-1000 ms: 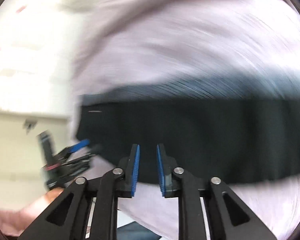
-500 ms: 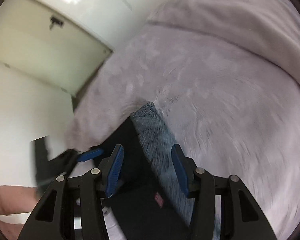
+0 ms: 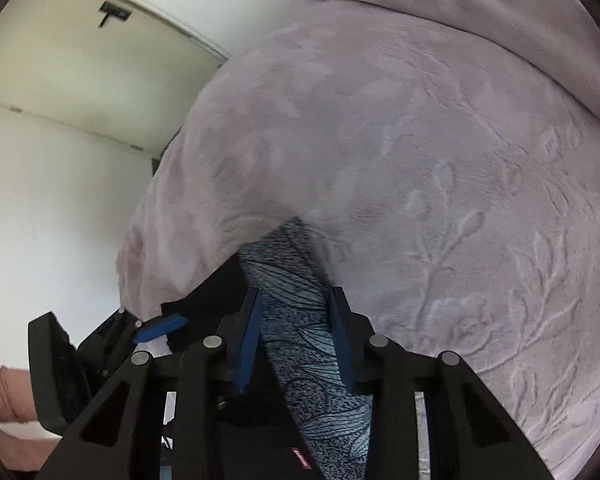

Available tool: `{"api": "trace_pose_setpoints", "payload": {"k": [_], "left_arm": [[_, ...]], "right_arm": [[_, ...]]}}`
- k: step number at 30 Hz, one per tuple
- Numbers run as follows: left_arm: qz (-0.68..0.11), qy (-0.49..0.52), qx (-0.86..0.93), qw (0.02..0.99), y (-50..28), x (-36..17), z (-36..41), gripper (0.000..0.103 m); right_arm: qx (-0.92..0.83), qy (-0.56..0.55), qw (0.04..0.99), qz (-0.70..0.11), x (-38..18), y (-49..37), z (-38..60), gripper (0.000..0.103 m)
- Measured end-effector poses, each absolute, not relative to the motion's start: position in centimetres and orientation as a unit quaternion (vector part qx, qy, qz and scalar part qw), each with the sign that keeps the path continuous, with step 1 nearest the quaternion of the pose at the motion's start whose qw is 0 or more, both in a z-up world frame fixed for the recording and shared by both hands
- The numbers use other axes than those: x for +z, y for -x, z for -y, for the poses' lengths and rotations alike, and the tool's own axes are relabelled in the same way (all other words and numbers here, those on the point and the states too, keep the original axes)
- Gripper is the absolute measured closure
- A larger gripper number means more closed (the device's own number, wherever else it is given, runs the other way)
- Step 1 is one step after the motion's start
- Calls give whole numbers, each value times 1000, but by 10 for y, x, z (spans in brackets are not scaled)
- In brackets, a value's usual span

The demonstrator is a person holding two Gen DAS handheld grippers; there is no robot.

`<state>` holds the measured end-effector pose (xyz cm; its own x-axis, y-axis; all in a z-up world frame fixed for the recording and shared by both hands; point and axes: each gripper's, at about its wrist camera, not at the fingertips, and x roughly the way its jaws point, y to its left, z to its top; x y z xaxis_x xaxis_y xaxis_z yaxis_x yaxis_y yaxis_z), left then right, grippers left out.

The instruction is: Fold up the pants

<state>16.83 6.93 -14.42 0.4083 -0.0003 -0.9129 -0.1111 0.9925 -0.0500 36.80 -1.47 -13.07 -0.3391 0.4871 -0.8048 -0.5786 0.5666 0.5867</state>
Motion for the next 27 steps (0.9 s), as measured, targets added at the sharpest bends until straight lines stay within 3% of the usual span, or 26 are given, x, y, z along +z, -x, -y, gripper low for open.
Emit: {"api": "trace_pose_setpoints", "payload": {"k": [3, 5, 7, 12, 15, 18, 27], "left_arm": [[-543, 50, 33, 838, -176, -149, -74, 20], [-546, 55, 39, 835, -180, -148, -76, 20], [-549, 66, 46, 832, -182, -139, -78, 20], [-551, 75, 60, 829, -181, -140, -86, 20], [-555, 49, 60, 828, -187, -138, -80, 20], [-551, 68, 61, 829, -196, -122, -86, 20], [-537, 69, 45, 840, -273, -120, -75, 20]], "right_arm": [[471, 48, 562, -678, -136, -367, 6, 66], [464, 57, 560, -684, -142, -361, -3, 89], [463, 66, 570, -676, -132, -357, -6, 95], [501, 85, 570, -645, -100, -354, -20, 95], [456, 120, 581, -664, -134, -360, -27, 95], [422, 58, 594, -682, -147, -367, -17, 88], [344, -31, 676, -651, -70, -348, 89, 85]]}}
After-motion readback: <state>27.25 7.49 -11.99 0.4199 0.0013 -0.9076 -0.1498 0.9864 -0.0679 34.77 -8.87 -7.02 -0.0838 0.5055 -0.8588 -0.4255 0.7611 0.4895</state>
